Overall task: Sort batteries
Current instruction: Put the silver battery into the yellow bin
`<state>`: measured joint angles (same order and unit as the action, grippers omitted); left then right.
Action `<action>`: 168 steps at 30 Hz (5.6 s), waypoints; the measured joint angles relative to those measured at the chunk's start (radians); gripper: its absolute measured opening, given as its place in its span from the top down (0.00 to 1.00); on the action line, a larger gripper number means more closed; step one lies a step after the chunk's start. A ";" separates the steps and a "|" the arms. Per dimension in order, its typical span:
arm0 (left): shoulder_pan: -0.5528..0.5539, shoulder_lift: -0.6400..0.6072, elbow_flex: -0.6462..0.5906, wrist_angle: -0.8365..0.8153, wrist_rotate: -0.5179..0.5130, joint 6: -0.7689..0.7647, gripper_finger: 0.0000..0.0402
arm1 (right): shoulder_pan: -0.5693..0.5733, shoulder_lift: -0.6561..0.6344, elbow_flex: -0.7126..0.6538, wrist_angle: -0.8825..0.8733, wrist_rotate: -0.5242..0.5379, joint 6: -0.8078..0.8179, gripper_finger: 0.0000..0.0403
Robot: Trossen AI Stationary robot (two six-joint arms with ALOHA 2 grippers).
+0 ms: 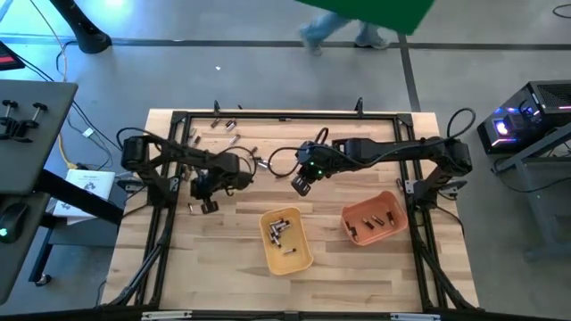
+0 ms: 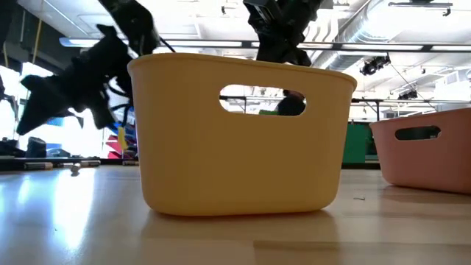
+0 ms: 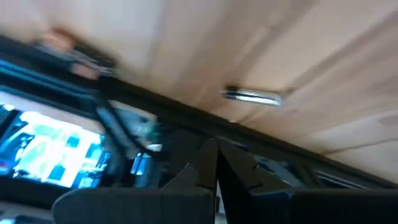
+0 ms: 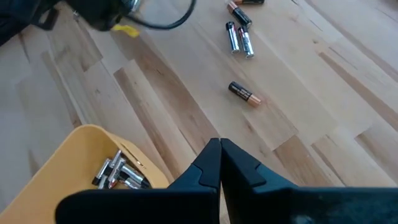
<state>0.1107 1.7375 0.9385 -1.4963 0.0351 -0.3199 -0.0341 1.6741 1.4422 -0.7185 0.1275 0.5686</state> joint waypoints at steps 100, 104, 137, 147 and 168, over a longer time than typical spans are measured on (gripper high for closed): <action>0.525 -0.176 -0.192 0.617 -0.277 0.780 0.50 | 0.082 0.000 0.000 0.028 0.019 0.225 1.00; 0.590 -0.176 -0.195 0.629 -0.135 0.819 0.56 | 0.082 0.000 0.000 0.028 0.013 0.256 1.00; 0.399 -0.285 -0.078 0.572 0.167 0.506 1.00 | 0.086 -0.019 -0.001 0.028 0.056 0.234 1.00; 0.054 -0.370 -0.078 0.886 0.219 0.202 1.00 | 0.064 -0.181 0.000 -0.011 0.198 0.189 1.00; -0.409 -0.171 -0.063 1.509 0.011 -0.124 0.86 | 0.166 -0.262 0.000 -0.245 0.249 0.317 1.00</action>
<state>-0.2981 1.5663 0.8755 0.0131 0.0463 -0.4439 0.1317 1.4125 1.4418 -0.9631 0.3769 0.8860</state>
